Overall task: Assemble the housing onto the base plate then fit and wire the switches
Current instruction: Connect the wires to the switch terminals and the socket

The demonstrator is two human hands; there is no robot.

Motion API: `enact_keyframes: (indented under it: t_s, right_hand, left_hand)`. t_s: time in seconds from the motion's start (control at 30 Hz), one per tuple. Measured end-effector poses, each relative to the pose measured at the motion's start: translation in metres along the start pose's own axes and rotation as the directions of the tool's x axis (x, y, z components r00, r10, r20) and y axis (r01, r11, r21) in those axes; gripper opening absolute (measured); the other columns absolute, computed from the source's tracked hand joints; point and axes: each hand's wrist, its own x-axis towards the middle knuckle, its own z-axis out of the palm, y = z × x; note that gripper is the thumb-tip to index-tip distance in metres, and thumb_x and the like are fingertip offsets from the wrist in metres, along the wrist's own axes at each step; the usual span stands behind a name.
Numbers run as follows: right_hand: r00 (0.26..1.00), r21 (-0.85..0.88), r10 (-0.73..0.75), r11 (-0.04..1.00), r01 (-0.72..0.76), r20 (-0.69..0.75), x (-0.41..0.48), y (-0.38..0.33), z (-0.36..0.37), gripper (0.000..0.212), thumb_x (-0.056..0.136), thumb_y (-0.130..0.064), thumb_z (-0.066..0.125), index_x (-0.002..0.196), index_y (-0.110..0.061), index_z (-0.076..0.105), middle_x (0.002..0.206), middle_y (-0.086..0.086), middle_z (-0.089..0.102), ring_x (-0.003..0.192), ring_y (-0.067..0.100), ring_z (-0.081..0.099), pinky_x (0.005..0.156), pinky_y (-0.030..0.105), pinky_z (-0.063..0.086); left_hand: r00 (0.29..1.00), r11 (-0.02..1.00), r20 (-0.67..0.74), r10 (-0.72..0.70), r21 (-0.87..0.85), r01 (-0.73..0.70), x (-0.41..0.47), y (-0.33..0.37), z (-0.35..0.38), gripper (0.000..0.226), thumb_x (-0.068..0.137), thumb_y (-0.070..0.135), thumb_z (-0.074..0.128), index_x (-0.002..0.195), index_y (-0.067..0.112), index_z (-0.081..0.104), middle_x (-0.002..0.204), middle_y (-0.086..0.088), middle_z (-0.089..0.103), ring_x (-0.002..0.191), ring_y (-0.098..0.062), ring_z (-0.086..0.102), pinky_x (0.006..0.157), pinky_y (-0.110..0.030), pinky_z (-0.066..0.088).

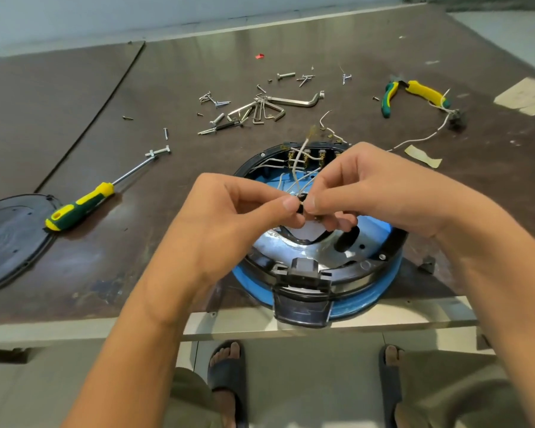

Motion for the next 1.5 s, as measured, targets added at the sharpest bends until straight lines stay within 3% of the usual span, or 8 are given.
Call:
enact_keyframes:
  t_s: [0.1, 0.27, 0.63, 0.83, 1.0, 1.17, 1.37, 1.5]
  right_hand:
    - [0.999, -0.046, -0.036, 0.998, 0.037, 0.018, 0.0, 0.004, -0.001, 0.013, 0.088, -0.01, 0.071, 0.076, -0.012, 0.077, 0.062, 0.008, 0.067, 0.054, 0.013, 0.054, 0.054, 0.018, 0.044]
    - [0.996, -0.073, -0.087, 0.993, 0.089, 0.027, 0.003, 0.011, -0.002, 0.008, 0.09, -0.013, 0.071, 0.084, -0.013, 0.077, 0.067, 0.005, 0.07, 0.06, 0.009, 0.06, 0.06, 0.021, 0.049]
    - [0.927, 0.048, -0.351, 0.932, 0.36, -0.13, 0.007, 0.013, 0.001, 0.025, 0.085, -0.01, 0.072, 0.108, 0.001, 0.071, 0.09, 0.021, 0.072, 0.085, 0.029, 0.07, 0.082, 0.04, 0.057]
    - [0.898, 0.042, -0.402, 0.909, 0.415, -0.178, 0.009, 0.009, 0.006, 0.008, 0.086, -0.003, 0.07, 0.091, 0.001, 0.074, 0.078, 0.014, 0.071, 0.069, 0.03, 0.064, 0.067, 0.039, 0.053]
    - [0.927, -0.215, -0.348, 0.925, 0.315, -0.14, 0.009, 0.008, 0.01, 0.009, 0.086, -0.014, 0.077, 0.078, -0.011, 0.078, 0.067, 0.001, 0.072, 0.061, 0.012, 0.065, 0.059, 0.026, 0.05]
    - [0.895, -0.466, -0.376, 0.854, 0.233, -0.241, 0.012, 0.011, 0.018, 0.013, 0.085, -0.027, 0.076, 0.074, -0.021, 0.077, 0.061, -0.006, 0.067, 0.057, 0.008, 0.059, 0.055, 0.017, 0.04]
    - [0.858, -0.172, -0.311, 0.95, 0.263, -0.409, 0.013, 0.013, 0.008, 0.013, 0.095, -0.014, 0.066, 0.087, -0.008, 0.074, 0.068, 0.004, 0.07, 0.062, 0.014, 0.066, 0.063, 0.029, 0.053]
    - [0.882, -0.283, -0.267, 0.945, 0.162, -0.388, 0.008, 0.013, -0.001, 0.014, 0.09, -0.021, 0.071, 0.079, -0.016, 0.078, 0.065, 0.0, 0.071, 0.062, 0.019, 0.068, 0.063, 0.039, 0.056]
  left_hand:
    - [0.999, 0.999, -0.037, 0.034, 0.035, -0.033, 0.002, -0.003, 0.004, 0.013, 0.086, 0.025, 0.073, 0.091, 0.015, 0.079, 0.081, -0.002, 0.077, 0.083, -0.016, 0.074, 0.077, -0.035, 0.06]
    - [0.991, 0.981, -0.061, 0.123, 0.155, -0.112, 0.008, -0.006, 0.011, 0.013, 0.092, 0.018, 0.067, 0.089, 0.011, 0.078, 0.078, 0.0, 0.076, 0.075, -0.009, 0.071, 0.069, -0.016, 0.052]
    - [0.996, 0.997, -0.071, 0.061, -0.042, -0.064, 0.014, -0.01, 0.007, 0.008, 0.082, 0.02, 0.075, 0.085, 0.013, 0.077, 0.078, 0.001, 0.076, 0.072, -0.007, 0.071, 0.065, -0.013, 0.05]
    - [0.999, 0.989, 0.027, 0.043, -0.141, -0.039, 0.014, -0.01, 0.004, 0.019, 0.072, 0.021, 0.078, 0.087, 0.009, 0.075, 0.077, -0.007, 0.074, 0.072, -0.013, 0.07, 0.068, -0.016, 0.052]
    - [0.995, 0.983, 0.04, 0.096, 0.156, -0.101, 0.011, -0.011, 0.01, 0.007, 0.08, 0.021, 0.079, 0.086, 0.018, 0.077, 0.077, -0.007, 0.074, 0.075, -0.026, 0.071, 0.071, -0.035, 0.058]
    - [0.981, 0.878, -0.045, 0.188, 0.456, -0.147, 0.011, -0.012, 0.02, 0.009, 0.084, 0.026, 0.072, 0.089, 0.022, 0.078, 0.077, 0.007, 0.075, 0.074, -0.007, 0.07, 0.072, -0.032, 0.057]
    - [0.982, 0.992, -0.14, 0.124, 0.038, -0.12, 0.019, -0.016, 0.009, 0.009, 0.087, 0.013, 0.07, 0.092, 0.015, 0.078, 0.08, 0.0, 0.077, 0.079, -0.009, 0.073, 0.074, -0.017, 0.055]
    - [0.988, 0.968, -0.139, 0.066, -0.231, -0.097, 0.024, -0.023, 0.004, 0.014, 0.084, 0.019, 0.069, 0.093, 0.013, 0.078, 0.084, -0.01, 0.077, 0.083, -0.018, 0.074, 0.076, -0.021, 0.056]
